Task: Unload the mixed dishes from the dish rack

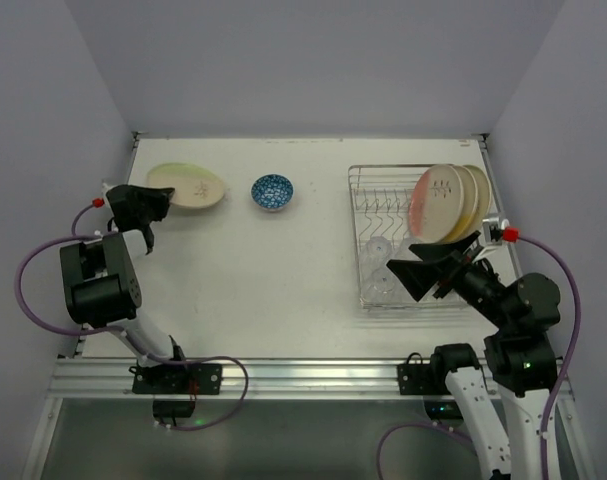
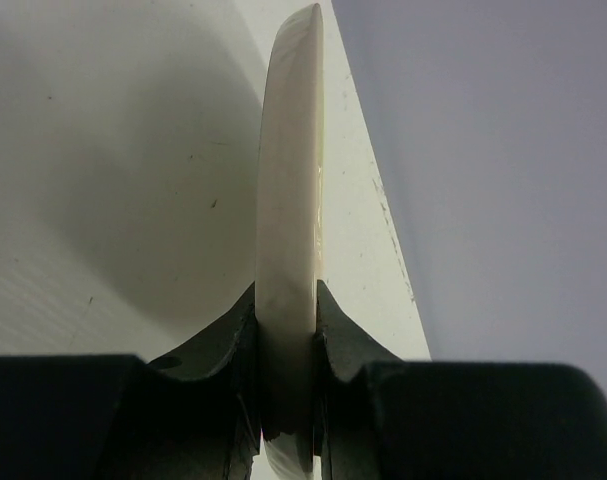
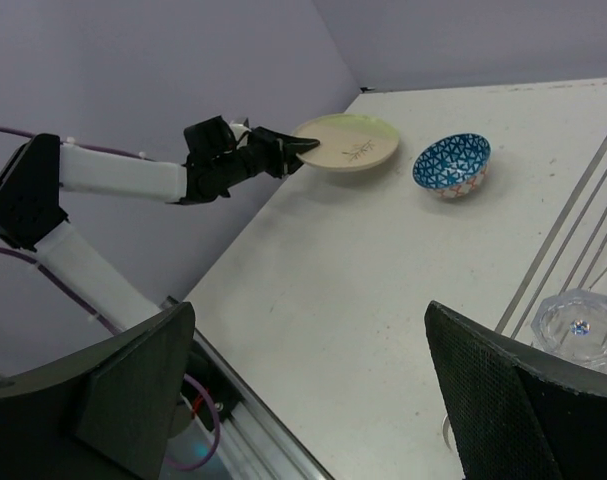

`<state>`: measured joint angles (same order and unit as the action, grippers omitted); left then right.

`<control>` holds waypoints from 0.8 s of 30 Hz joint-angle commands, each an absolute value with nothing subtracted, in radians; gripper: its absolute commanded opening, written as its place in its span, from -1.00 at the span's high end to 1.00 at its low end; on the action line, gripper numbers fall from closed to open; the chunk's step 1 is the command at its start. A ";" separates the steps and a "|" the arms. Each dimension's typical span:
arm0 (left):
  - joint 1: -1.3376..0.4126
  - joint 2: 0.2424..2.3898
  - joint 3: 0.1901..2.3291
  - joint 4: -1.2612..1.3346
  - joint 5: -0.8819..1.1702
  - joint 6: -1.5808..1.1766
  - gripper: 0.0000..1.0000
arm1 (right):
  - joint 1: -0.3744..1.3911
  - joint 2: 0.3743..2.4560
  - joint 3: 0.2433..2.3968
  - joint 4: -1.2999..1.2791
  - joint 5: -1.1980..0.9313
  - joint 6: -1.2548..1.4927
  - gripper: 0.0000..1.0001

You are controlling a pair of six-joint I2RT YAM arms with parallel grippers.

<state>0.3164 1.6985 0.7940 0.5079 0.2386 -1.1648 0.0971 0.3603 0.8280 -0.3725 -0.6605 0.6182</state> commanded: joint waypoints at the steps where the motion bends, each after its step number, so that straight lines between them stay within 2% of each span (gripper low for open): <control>1: 0.299 1.690 0.831 0.776 0.253 -1.155 1.00 | 0.095 0.347 0.825 -0.410 -0.695 0.578 -0.98; 9: 0.285 1.776 0.833 0.775 0.268 -1.135 1.00 | 0.095 0.321 0.790 -0.433 -0.698 0.571 -0.98; 12: 0.281 1.793 0.833 0.769 0.270 -1.118 0.82 | 0.095 0.311 0.769 -0.433 -0.698 0.574 -0.98; 14: 0.278 1.798 0.833 0.756 0.268 -1.111 0.80 | 0.095 0.305 0.765 -0.440 -0.696 0.572 -0.98; 17: 0.265 1.790 0.831 0.706 0.238 -1.085 0.35 | 0.095 0.299 0.767 -0.451 -0.692 0.569 -0.98; 18: 0.261 1.787 0.845 0.668 0.224 -1.074 0.05 | 0.095 0.296 0.767 -0.451 -0.693 0.568 -0.98; 20: 0.241 1.770 0.859 0.537 0.149 -1.042 -0.19 | 0.095 0.299 0.767 -0.446 -0.699 0.569 -0.98; 21: 0.233 1.764 0.867 0.499 0.126 -1.029 -0.38 | 0.097 0.299 0.767 -0.443 -0.704 0.574 -0.98; 24: 0.201 1.749 0.890 0.388 0.048 -0.993 -0.53 | 0.095 0.302 0.769 -0.437 -0.716 0.580 -0.98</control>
<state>0.2333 1.8084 0.8310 0.4618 0.1516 -1.0603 0.0971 0.3046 0.7654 -0.4507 -0.6819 0.5812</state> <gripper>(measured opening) 0.747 0.990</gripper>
